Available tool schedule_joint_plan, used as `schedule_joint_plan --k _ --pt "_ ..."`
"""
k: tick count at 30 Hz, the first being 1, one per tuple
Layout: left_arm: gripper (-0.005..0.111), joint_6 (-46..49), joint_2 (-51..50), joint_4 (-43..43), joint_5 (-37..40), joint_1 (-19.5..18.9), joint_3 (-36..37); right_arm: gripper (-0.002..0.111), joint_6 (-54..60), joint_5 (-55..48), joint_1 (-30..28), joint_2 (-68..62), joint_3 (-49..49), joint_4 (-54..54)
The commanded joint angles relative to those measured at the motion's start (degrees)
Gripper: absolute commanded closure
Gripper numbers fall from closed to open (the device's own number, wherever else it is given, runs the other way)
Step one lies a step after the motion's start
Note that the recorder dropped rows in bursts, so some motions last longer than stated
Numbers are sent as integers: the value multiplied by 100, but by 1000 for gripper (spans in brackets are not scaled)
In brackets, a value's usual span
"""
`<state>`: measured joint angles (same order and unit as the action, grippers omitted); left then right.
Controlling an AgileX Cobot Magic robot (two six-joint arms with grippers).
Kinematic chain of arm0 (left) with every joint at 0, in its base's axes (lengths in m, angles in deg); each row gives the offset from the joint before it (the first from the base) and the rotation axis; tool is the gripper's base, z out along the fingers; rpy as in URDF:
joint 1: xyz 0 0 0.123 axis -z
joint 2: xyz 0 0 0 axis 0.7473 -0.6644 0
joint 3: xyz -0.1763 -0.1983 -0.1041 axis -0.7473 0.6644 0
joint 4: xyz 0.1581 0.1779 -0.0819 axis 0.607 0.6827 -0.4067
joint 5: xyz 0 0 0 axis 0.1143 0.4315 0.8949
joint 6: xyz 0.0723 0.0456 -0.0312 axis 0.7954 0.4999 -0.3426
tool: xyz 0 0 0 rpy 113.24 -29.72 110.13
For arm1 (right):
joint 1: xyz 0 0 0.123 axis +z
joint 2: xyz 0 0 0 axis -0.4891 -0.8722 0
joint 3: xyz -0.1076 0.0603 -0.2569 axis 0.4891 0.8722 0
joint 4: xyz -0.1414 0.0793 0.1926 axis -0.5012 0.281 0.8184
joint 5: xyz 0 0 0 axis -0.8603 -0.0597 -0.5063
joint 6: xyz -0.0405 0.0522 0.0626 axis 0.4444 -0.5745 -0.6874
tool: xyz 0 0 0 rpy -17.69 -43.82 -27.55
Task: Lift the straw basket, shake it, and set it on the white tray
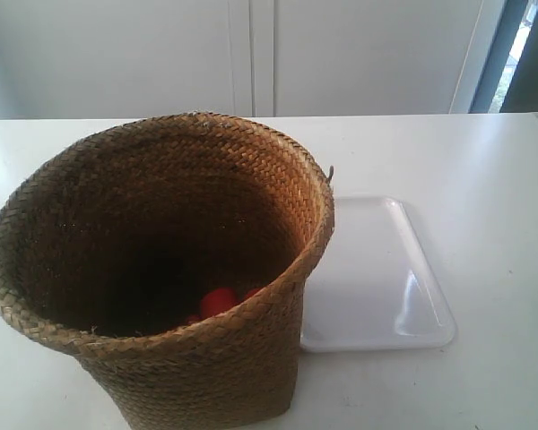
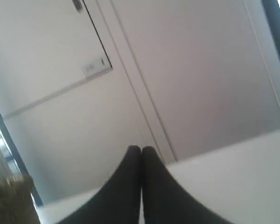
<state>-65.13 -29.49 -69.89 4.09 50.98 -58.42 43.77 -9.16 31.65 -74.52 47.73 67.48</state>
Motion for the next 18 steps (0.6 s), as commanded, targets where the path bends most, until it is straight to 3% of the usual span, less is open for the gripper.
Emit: schedule_joint_plan --k 1,5,9,13,15,18 --pt "107 -114 27 -27 -1657 -28 21 108 -37 1794 -20 23 21 -13" --pt "107 -202 27 -27 -2348 -16 21 108 283 2425 -20 23 21 10" --pt "107 -101 27 -104 -2317 -16 21 108 146 2427 -10 23 21 10" --pt "107 288 27 -104 -1081 -16 -666 108 -358 2511 -10 23 -153 10" --pt "107 1075 1 -104 -434 -16 -1176 108 5 2511 -10 -89 -525 25" --pt "107 1188 -945 -725 446 -16 -2022 108 489 1610 -10 -842 -1531 61"
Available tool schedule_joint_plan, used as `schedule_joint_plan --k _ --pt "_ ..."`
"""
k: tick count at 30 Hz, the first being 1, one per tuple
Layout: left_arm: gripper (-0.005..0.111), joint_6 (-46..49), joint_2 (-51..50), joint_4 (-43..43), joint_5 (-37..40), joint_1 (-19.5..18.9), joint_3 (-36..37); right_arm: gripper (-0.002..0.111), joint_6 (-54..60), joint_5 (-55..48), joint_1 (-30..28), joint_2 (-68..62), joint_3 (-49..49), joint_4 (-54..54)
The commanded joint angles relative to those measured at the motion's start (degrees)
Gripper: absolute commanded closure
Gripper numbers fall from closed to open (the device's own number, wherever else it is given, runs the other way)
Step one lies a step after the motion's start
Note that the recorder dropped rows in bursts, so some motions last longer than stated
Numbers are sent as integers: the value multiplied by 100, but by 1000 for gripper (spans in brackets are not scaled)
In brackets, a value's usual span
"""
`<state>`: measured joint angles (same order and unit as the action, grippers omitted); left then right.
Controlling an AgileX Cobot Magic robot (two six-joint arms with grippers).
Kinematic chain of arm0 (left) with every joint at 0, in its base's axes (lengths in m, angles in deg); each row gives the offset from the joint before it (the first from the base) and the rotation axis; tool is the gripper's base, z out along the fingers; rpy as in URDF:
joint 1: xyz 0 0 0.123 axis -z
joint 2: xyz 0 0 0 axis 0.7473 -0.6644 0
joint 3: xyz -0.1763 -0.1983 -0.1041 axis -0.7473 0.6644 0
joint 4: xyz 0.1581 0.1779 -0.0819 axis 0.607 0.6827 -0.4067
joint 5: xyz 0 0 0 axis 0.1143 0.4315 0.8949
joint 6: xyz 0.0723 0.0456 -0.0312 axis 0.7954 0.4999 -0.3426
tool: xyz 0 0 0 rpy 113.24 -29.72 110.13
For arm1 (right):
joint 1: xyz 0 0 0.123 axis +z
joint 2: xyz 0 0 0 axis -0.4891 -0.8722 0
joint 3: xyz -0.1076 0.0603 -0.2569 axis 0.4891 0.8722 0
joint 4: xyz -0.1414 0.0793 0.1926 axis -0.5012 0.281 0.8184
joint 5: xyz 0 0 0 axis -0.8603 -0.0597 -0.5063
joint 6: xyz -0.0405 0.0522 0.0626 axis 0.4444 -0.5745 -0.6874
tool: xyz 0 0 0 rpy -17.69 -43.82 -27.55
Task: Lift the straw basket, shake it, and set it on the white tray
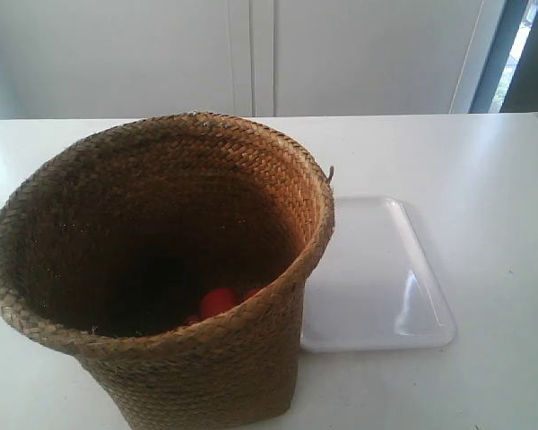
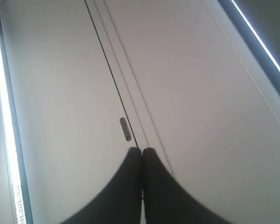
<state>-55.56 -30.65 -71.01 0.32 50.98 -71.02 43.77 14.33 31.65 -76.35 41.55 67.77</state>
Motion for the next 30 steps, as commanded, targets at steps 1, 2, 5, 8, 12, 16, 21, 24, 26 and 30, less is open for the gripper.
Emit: schedule_joint_plan --k 1,2,5,8,12,16,21,24,26,30 --pt "107 231 -1369 -697 811 -16 -981 108 488 -1432 -10 -1315 -1434 44" --pt "107 231 -1832 -738 824 -16 -1204 108 488 -1680 -10 -1708 -1736 33" --pt "107 194 -3792 -1033 1765 -42 -2640 108 731 -2940 -10 -3710 -3382 -495" --pt "107 -1 -5174 -1033 3752 -190 -4125 108 1088 -5601 -10 -5125 -5266 -505" --pt "107 -1 -6072 -1044 6537 -190 -5751 108 1887 -8406 -10 -6039 -6779 21" --pt "107 129 -6374 -1699 7724 -190 -6448 108 2492 -9875 -10 -6450 -7517 1361" --pt "107 1020 -6399 -2796 8055 -190 -6525 108 3331 -10308 180 -6543 -7537 2503" --pt "107 1076 -6399 -2601 8253 -190 -6502 108 3331 -10308 435 -6579 -7500 2305" --pt "107 1047 -6399 -2351 8298 -190 -6503 108 3321 -10308 603 -6608 -7460 2147" --pt "107 1085 -6434 -2366 8377 -190 -6493 108 3281 -10308 871 -6720 -7286 2136"
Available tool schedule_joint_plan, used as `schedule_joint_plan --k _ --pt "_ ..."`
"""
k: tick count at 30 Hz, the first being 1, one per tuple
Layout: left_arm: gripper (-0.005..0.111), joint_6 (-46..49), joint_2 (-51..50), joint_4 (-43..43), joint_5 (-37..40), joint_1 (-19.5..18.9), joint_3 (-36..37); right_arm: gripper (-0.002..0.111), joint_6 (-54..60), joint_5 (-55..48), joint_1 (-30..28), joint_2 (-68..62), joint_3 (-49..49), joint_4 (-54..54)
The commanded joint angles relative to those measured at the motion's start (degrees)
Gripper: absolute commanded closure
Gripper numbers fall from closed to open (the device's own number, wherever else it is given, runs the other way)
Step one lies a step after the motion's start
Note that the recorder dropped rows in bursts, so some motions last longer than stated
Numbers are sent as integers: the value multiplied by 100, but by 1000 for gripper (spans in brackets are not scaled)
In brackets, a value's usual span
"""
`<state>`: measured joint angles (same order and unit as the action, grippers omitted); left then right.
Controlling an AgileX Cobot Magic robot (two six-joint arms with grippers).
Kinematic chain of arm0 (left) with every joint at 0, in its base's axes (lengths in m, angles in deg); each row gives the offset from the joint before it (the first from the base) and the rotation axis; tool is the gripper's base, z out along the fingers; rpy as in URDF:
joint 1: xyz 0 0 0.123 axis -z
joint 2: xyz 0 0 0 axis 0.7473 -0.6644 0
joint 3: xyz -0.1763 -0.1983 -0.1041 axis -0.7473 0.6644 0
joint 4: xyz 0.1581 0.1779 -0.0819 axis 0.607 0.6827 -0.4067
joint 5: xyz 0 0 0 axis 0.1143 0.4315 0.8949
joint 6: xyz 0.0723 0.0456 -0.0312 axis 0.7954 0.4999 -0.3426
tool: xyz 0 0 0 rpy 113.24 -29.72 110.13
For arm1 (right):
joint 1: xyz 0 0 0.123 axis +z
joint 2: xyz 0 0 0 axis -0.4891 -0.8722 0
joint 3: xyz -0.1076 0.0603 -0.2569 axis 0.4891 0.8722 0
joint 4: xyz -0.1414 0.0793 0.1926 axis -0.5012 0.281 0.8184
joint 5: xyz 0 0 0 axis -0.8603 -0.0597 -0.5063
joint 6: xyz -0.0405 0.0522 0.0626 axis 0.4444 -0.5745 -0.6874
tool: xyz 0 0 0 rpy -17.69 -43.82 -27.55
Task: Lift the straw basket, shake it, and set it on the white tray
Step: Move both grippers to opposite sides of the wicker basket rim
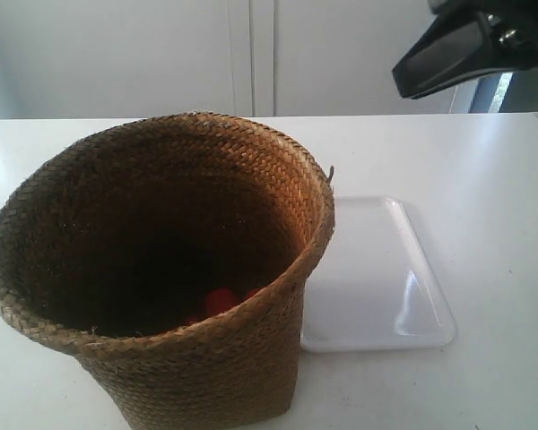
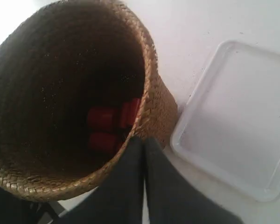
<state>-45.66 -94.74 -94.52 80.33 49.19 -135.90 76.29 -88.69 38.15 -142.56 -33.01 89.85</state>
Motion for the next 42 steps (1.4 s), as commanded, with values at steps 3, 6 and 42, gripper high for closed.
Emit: schedule_joint_plan --k 3,6,42 --pt "97 130 -55 -188 496 -11 -5 108 29 -5 368 -186 312 -72" --pt "73 220 -88 -178 516 -11 -5 108 29 -5 422 -311 368 -72" --pt "21 232 -1257 -377 516 -11 -3 34 -712 -5 478 -1330 443 587"
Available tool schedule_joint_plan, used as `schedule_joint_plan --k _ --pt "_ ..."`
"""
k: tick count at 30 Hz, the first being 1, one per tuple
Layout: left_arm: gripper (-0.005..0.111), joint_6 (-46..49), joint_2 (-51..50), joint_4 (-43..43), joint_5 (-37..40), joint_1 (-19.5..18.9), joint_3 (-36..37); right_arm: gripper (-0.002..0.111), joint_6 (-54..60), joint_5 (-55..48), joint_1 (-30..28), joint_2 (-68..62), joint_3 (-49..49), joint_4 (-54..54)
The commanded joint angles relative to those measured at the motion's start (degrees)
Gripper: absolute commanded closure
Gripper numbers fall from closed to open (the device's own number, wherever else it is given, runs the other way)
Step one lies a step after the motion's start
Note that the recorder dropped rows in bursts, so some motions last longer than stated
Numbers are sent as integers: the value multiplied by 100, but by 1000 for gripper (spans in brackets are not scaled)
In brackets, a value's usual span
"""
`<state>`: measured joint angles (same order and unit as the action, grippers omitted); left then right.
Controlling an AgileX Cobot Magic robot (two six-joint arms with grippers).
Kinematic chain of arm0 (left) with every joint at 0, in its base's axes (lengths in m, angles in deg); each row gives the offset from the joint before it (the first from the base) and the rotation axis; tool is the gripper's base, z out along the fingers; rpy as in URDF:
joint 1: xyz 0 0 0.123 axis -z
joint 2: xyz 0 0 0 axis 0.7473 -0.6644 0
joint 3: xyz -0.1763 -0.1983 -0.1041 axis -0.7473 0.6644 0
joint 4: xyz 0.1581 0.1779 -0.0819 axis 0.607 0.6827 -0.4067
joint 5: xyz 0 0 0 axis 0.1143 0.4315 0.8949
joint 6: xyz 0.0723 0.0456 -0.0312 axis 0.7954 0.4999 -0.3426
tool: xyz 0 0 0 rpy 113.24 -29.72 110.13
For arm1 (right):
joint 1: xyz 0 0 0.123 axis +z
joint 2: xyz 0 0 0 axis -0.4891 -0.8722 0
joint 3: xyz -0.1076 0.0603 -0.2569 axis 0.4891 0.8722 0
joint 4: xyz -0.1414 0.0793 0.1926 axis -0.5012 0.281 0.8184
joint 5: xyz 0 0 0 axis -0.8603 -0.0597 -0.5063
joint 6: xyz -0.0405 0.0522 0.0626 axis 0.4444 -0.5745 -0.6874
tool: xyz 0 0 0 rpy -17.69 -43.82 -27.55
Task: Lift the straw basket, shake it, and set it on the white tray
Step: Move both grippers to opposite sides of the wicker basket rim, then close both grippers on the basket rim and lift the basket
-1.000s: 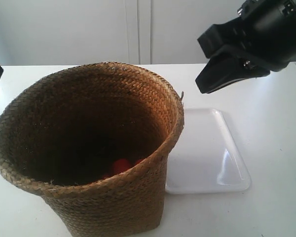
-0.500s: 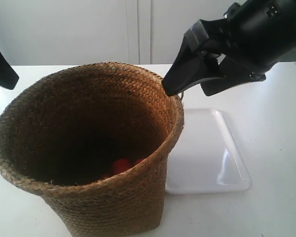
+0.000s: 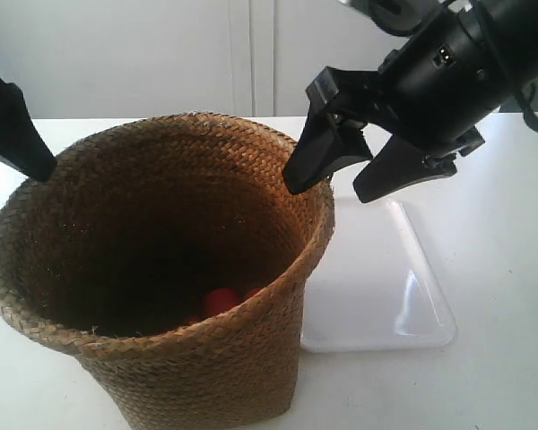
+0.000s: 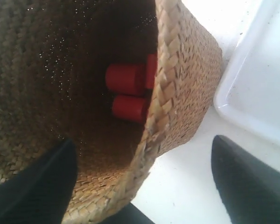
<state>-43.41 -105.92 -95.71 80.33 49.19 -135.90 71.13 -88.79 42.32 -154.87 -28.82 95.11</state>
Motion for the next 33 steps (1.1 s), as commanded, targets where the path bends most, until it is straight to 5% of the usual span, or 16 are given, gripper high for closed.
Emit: schedule_joint_plan --k 1,13,24,33 --pt "21 7 -186 -275 516 -11 -3 35 -195 5 98 -136 24 46" --pt "21 7 -392 -283 516 0 -3 43 -413 292 580 -419 13 -330" --pt "25 -471 -487 617 54 871 -3 43 -510 361 580 -715 13 -381" --pt "25 -680 -967 423 80 913 -3 43 -49 431 580 -715 13 -446"
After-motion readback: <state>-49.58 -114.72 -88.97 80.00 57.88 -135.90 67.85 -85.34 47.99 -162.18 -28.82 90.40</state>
